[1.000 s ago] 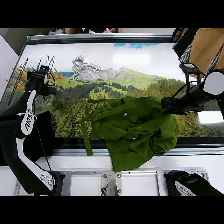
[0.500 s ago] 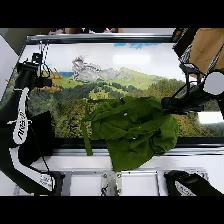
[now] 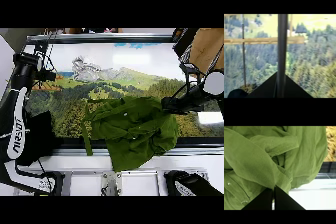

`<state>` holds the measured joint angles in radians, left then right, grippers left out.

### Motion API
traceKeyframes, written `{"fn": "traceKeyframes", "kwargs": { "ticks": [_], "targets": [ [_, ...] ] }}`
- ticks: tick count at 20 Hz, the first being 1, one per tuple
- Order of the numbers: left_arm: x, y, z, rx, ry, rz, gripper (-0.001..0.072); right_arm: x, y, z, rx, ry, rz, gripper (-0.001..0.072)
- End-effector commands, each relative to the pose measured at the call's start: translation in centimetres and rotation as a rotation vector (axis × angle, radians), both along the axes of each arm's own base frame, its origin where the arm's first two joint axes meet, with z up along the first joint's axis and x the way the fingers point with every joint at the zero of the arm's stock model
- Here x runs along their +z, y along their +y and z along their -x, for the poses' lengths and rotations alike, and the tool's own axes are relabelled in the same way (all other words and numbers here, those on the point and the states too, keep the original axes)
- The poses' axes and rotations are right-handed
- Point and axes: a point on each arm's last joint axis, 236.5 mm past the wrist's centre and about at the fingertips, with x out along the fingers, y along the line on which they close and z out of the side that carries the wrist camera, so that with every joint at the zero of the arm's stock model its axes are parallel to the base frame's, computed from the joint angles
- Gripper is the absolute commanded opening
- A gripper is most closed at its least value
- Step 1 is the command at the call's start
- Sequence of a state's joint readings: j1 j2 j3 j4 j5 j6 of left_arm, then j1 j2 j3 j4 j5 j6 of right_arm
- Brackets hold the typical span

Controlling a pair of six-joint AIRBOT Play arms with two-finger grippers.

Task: Fold the clothes and pants, and hang the long-sleeved shirts on hangers.

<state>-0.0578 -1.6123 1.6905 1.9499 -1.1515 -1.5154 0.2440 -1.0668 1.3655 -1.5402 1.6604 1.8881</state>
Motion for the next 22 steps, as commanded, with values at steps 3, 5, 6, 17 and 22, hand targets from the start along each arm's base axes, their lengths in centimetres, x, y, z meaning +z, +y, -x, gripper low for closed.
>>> {"fn": "traceKeyframes", "kwargs": {
  "ticks": [3, 5, 6, 17, 22],
  "targets": [
    [2.8, -10.5, 5.0, -0.407, 0.112, 0.280, 0.0014, 0.0, 0.0, 0.0, 0.000, 0.000, 0.000, 0.0012],
    [4.1, -13.8, 7.7, -0.555, 0.156, 0.394, 0.0014, 0.0, 0.0, 0.0, 0.000, 0.000, 0.000, 0.0012],
    [4.9, -15.5, 9.3, -0.628, 0.181, 0.452, 0.0013, 0.0, 0.0, 0.0, 0.000, 0.000, 0.000, 0.0011],
    [7.0, -16.7, 13.8, -0.841, 0.243, 0.417, 0.0013, 0.0, 0.0, 0.0, 0.000, 0.000, 0.000, 0.0012],
    [7.4, -18.5, 17.5, -1.309, 0.281, 0.364, 0.0013, 0.0, 0.0, 0.0, 0.000, 0.000, 0.000, 0.0012]
  ]
}}
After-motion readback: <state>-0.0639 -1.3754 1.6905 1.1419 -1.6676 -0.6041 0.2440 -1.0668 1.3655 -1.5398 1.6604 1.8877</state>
